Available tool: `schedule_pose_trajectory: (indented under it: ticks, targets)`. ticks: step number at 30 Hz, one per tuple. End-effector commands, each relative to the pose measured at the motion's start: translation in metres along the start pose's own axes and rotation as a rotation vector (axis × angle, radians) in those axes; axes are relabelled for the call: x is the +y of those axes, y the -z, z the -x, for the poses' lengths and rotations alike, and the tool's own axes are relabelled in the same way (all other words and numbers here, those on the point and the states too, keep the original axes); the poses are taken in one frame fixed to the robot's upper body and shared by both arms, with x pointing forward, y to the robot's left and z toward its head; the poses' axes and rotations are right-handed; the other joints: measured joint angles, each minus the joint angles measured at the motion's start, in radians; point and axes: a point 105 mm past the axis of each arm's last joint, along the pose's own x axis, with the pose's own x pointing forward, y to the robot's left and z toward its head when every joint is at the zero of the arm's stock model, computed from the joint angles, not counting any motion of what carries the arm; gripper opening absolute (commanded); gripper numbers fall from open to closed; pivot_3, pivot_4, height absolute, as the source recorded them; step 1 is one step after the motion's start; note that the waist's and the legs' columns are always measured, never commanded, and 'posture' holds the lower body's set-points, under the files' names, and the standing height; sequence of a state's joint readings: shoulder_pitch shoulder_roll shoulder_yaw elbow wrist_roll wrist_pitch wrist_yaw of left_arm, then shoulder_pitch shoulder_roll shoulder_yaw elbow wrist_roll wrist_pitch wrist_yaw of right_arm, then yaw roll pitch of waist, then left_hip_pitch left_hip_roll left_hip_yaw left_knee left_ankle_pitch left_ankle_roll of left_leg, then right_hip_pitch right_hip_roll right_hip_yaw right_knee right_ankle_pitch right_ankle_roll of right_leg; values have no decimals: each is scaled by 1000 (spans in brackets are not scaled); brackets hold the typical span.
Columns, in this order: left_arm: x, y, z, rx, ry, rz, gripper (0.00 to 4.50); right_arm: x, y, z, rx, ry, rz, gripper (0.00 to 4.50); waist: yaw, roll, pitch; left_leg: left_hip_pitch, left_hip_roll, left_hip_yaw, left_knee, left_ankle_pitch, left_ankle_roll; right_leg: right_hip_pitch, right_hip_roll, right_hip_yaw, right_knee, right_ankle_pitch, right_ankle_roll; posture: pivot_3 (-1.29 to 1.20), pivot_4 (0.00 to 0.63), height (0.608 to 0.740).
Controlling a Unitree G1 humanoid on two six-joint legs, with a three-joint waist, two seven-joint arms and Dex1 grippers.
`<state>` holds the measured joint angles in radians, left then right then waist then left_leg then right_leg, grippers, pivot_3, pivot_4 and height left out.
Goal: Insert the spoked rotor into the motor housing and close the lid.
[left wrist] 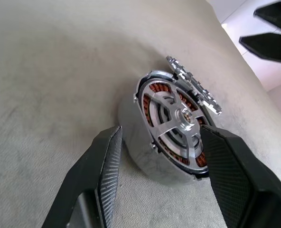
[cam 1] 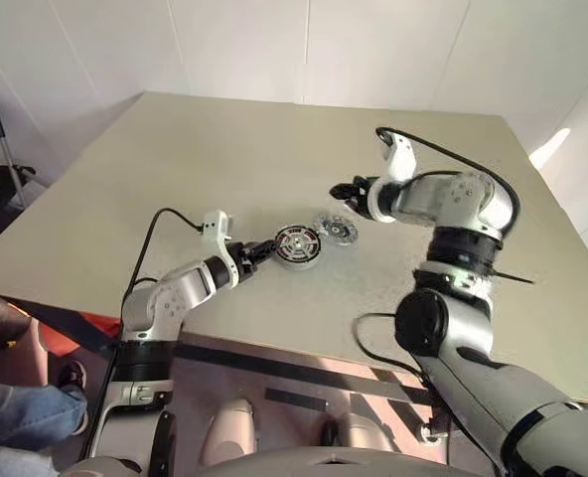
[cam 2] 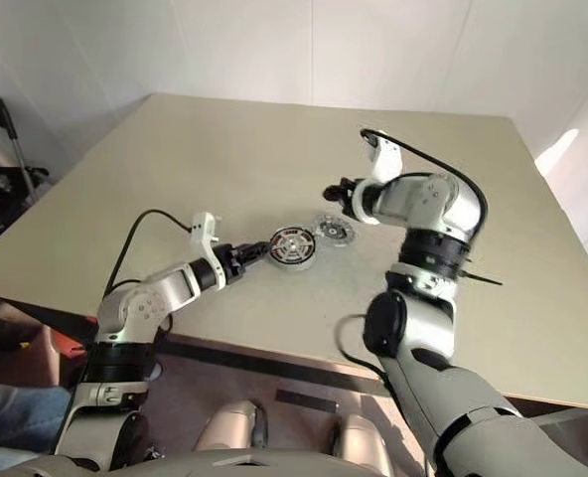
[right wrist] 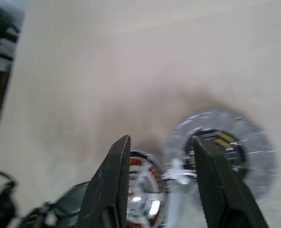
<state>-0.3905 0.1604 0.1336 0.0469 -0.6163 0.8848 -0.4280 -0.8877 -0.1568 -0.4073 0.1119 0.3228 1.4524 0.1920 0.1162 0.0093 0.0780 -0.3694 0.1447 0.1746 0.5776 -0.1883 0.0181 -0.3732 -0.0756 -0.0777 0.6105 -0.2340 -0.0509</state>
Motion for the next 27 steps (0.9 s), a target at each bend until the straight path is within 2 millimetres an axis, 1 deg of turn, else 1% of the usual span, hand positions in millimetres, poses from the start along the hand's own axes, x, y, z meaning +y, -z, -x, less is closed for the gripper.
schedule_pose_trajectory:
  ticks: [1, 3, 4, 5, 6, 8, 9, 10, 11, 12, 16, 18, 22, 25, 27]
  targets:
    - [-2, -9, -1, -18, 25, -23, 2765, 72, 7, 31, -93, -386, 502, 2300, 3, 2, 0, 0, 0, 0, 0, -1, 2, 0, 0, 0, -1, 0, 1, 0, 0, 740]
    - [-1, -8, -2, -10, 28, -26, 2765, 76, 28, 44, -88, -468, 844, 2300, 5, 3, 0, 0, 1, 0, 1, -3, 6, 0, 1, 0, -2, 0, 2, 0, 0, 740]
    - [0, -8, -2, -7, 30, -28, 2765, 73, 38, 47, -69, -494, 1001, 2300, 10, 2, 0, 0, 1, 0, 1, -4, 7, 0, 1, 0, -2, -1, 3, 0, 0, 740]
    - [0, -9, -3, -6, 31, -29, 2765, 68, 45, 46, -50, -505, 1124, 2300, 13, 2, 0, 0, 1, -1, 1, -5, 7, 2, 1, 0, -2, -3, 7, 0, 0, 740]
    - [0, -9, -3, -5, 31, -30, 2765, 63, 48, 43, -31, -510, 1212, 2300, 14, 2, 0, 2, 1, -1, 1, -5, 8, 3, 1, 0, -2, -6, 11, 0, 0, 740]
    - [0, -9, -4, -5, 31, -33, 2765, 56, 50, 37, -1, -515, 1376, 2300, 13, 1, 0, 1, 0, -1, 3, -5, 8, 4, 1, 0, -2, -6, 11, 0, 0, 740]
    - [0, -9, -5, -5, 30, -34, 2765, 54, 51, 34, 8, -523, 1426, 2300, 12, 1, 0, 1, 0, -1, 5, -5, 8, 4, 1, 0, -2, -6, 11, 0, 0, 740]
    - [0, -9, -5, -6, 29, -35, 2765, 55, 54, 34, 19, -554, 1469, 2300, 10, 1, 0, 1, 0, -1, 6, -5, 8, 5, 1, 0, -2, -5, 7, 0, 0, 740]
    - [1, -9, -5, -8, 26, -35, 2765, 57, 57, 33, 31, -591, 1507, 2300, 9, 1, 0, 1, 1, -1, 8, -5, 9, 5, 1, 0, -2, -5, 0, 0, 0, 740]
    - [1, -9, -4, -10, 23, -36, 2765, 59, 60, 31, 39, -619, 1534, 2300, 8, 1, 0, 0, 1, -1, 10, -6, 9, 5, 1, 0, -1, -4, -3, 0, 0, 740]
    - [3, -7, -1, -22, 8, -33, 2765, 53, 70, 15, 87, -647, 1606, 2300, 4, 1, 0, 0, 4, 0, 21, -12, 19, 6, 1, 0, 3, -3, -5, 0, 0, 740]
    - [4, -6, 1, -29, 0, -29, 2765, 48, 72, 7, 107, -642, 1640, 2300, 4, 1, 0, -1, 4, 0, 22, -12, 20, 7, 0, 0, 3, -2, -6, 0, 0, 740]
    - [6, -2, 5, -37, -19, -14, 2765, 44, 70, -4, 114, -635, 1619, 2300, 4, 1, 0, -2, 4, 0, 25, -13, 22, 6, 0, 0, 5, -2, -6, 0, 0, 740]
    - [4, 3, 5, -37, -21, -4, 2765, 32, 69, -16, 136, -584, 1627, 2300, 3, 1, 0, -3, 5, 0, 27, -14, 23, 5, 0, 0, 7, -2, -6, 0, 0, 740]
    - [3, 5, 5, -37, -21, 0, 2765, 25, 71, -21, 153, -560, 1650, 2300, 4, 1, 0, -4, 5, 0, 29, -14, 24, 6, 0, 0, 7, -2, -6, 0, 0, 740]
